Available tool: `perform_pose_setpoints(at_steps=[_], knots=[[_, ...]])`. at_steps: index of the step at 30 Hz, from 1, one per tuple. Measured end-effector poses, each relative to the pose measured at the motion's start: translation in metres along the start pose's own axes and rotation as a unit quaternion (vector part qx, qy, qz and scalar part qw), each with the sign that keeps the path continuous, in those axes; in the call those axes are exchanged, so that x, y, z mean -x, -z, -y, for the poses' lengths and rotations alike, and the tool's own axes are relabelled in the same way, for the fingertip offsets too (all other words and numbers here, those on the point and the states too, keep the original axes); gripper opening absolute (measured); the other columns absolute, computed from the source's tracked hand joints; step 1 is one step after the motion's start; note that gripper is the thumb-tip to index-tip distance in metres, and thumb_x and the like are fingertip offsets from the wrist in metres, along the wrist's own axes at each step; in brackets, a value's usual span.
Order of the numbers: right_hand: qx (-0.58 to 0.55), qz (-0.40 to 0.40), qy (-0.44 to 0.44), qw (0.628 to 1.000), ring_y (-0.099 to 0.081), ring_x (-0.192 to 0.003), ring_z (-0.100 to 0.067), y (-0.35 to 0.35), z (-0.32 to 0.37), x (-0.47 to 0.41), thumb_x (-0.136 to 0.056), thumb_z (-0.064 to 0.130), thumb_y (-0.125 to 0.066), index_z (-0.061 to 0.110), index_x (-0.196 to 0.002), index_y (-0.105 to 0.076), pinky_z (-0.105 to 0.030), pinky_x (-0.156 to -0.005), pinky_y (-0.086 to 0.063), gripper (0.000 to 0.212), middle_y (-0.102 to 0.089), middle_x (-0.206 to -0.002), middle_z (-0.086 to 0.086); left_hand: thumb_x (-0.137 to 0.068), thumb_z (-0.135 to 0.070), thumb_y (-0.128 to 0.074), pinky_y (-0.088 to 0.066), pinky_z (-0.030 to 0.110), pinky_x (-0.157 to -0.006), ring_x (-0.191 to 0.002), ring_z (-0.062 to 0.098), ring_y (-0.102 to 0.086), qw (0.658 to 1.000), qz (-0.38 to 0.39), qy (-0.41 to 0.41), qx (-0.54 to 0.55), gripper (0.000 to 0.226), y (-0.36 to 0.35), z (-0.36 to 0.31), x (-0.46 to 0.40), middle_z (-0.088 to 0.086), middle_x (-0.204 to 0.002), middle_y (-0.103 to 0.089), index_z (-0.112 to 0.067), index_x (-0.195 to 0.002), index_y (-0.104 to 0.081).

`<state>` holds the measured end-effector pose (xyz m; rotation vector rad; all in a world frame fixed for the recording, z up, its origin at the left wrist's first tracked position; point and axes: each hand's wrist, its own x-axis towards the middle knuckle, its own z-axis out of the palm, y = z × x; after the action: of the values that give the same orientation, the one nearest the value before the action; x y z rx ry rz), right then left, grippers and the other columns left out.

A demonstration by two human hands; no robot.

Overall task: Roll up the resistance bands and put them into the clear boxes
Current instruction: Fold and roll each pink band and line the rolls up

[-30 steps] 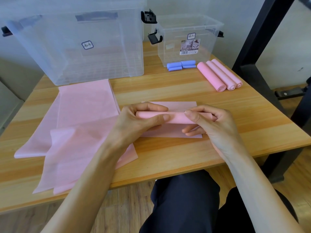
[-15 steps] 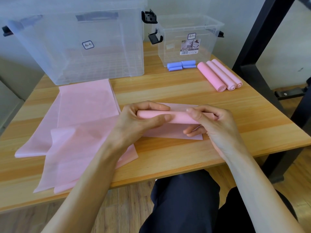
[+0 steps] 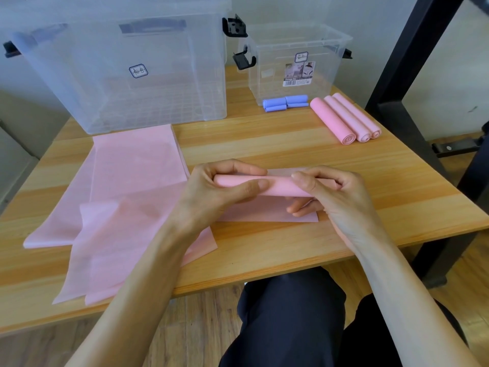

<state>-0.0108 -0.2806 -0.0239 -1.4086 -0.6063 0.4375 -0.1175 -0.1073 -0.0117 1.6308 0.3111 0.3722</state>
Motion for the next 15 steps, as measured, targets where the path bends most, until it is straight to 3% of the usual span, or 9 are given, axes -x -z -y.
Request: perform_pose_setpoints(at_steps=[5,9,15], knots=[[0.024,0.06,-0.009,0.998,-0.073,-0.068,-0.028,0.0011,0.0008,0.0005,-0.07,0.015,-0.079,0.01,-0.102,-0.071,-0.027,-0.06,-0.059,0.034,-0.075,-0.084,-0.013,-0.062,-0.032,-0.08,-0.061,0.027,-0.075,-0.082,0.014,-0.07,0.999,-0.02,0.017,0.018,0.021,0.0,0.0011,-0.002,-0.001,-0.086,-0.076,-0.021,-0.08,-0.079],[0.029,0.055,0.005,0.998,-0.072,-0.067,-0.028,0.002,-0.0003,0.0001,-0.075,0.016,-0.076,0.006,-0.099,-0.07,-0.028,-0.06,-0.058,0.027,-0.075,-0.087,-0.011,-0.06,-0.034,-0.083,-0.056,0.034,-0.087,-0.088,0.016,-0.069,1.0,0.017,0.009,-0.005,0.025,0.0007,0.0003,0.001,0.001,-0.092,-0.076,-0.027,-0.085,-0.079],[0.017,0.036,0.01,0.999,-0.072,-0.064,-0.028,0.0003,-0.0015,-0.0002,-0.072,0.016,-0.078,0.006,-0.099,-0.069,-0.029,-0.059,-0.059,0.03,-0.075,-0.086,-0.011,-0.064,-0.024,-0.081,-0.058,0.028,-0.077,-0.08,0.014,-0.068,1.0,0.008,0.0,0.013,0.024,-0.0005,0.0003,0.0,0.001,-0.086,-0.075,-0.018,-0.086,-0.077]])
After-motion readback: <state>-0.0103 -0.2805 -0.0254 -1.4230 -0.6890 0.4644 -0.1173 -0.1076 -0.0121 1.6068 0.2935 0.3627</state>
